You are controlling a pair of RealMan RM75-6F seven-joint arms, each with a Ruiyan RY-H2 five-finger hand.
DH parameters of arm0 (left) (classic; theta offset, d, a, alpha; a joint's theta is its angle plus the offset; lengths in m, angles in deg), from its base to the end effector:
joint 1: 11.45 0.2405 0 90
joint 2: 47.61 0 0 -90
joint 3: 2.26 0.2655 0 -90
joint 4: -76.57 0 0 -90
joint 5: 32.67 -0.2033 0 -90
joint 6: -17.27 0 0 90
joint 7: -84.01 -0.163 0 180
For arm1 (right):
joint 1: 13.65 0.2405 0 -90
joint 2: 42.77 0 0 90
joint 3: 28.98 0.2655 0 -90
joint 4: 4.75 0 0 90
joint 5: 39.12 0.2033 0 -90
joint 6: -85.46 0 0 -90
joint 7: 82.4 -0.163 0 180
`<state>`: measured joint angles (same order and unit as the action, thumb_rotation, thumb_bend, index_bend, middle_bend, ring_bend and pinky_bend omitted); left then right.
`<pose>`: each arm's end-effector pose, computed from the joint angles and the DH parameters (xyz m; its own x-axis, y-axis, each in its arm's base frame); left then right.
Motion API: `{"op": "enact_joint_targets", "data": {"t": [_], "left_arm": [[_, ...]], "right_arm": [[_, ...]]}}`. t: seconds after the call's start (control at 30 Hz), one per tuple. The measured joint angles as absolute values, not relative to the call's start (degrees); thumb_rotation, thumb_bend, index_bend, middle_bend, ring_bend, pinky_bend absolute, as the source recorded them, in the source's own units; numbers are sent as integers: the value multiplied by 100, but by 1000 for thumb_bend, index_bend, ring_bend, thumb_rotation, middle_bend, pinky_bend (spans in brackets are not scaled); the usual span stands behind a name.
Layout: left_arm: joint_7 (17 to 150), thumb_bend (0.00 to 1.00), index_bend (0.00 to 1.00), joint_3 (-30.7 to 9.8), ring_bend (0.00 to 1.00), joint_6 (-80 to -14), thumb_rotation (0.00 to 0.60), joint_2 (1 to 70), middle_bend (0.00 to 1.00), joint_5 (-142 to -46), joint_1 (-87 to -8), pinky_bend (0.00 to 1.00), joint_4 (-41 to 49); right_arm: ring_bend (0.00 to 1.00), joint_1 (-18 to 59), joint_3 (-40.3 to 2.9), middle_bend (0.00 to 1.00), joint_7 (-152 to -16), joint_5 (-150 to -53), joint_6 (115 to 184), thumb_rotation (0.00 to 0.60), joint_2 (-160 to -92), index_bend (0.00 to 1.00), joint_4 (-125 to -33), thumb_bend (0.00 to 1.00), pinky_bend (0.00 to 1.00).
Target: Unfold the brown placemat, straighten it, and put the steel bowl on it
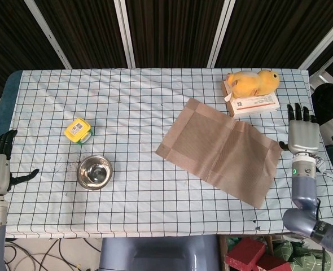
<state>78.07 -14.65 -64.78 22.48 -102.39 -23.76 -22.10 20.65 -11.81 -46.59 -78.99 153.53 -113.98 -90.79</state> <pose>-0.2858 0.2646 0.1559 0.2285 -0.1005 0.9683 0.9698 0.1108 -0.2174 -0.2751 -0.3911 0.1651 0.6138 -0.0605 0.7871 -0.7530 0.2547 0.6068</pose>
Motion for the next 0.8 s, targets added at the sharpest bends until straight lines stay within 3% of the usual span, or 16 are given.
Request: {"op": "enact_joint_targets", "data": {"t": [0.53,0.8], "left_arm": [[7153,8,39,-1418,12,-6228,600,2082,41,-10276,-2599,79,-2530],[6581,8,44,-1530,12,-5735,600,1940,43,-10287,-3120,79,-2819]], "right_arm": [[0,145,-1957,0,-6923,-9912,17210,600,-10718,0,-10297,49,161],[0,-482,-2470,0,-7636,-10960,17612,600,-10515,0,-10435,37,161]]}}
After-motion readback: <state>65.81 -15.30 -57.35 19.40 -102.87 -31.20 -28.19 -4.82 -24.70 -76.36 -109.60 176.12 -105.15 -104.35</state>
